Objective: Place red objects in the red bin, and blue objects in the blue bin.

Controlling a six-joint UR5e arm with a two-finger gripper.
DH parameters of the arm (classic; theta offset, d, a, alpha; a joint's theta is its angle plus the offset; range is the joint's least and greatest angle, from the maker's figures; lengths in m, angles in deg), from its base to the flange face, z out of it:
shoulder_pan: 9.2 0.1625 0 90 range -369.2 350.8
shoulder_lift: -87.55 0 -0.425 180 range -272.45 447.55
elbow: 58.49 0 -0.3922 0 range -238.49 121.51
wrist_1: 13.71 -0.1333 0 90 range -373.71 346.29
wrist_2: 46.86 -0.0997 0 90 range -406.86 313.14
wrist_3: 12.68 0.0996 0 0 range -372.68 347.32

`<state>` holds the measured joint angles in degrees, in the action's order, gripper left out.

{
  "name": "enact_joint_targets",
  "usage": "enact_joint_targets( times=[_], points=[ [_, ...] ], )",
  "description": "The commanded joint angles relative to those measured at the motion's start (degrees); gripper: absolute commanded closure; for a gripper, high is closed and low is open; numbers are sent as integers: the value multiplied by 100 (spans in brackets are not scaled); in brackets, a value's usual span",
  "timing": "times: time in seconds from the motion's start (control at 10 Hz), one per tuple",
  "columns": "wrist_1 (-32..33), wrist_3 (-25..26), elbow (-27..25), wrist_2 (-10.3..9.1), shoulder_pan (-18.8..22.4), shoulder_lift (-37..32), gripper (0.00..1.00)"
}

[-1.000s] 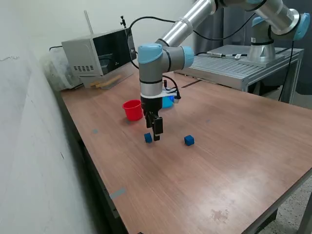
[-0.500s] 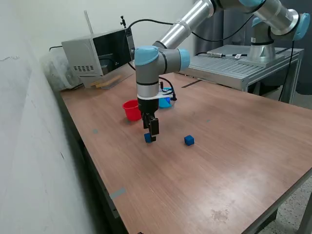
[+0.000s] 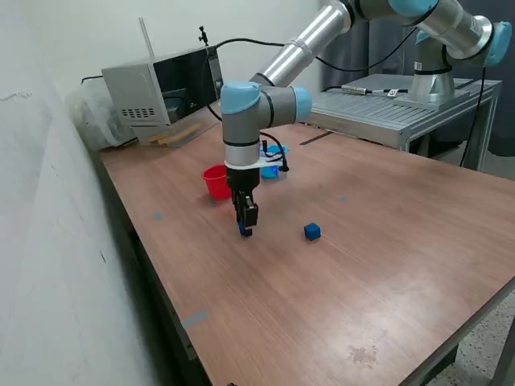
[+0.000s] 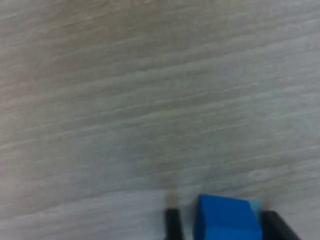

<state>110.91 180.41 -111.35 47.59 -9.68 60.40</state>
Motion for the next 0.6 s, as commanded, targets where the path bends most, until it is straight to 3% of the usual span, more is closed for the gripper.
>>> enact_joint_targets(
  times=[0.0,0.2,0.4,0.5],
  points=[
    [107,1,4,13,-22,43,100],
    [107,-60,4,48,-39,43,100],
    [72,-279,-57,302,-83,-61,100],
    [72,-333,-170,303,-83,-332,100]
  ],
)
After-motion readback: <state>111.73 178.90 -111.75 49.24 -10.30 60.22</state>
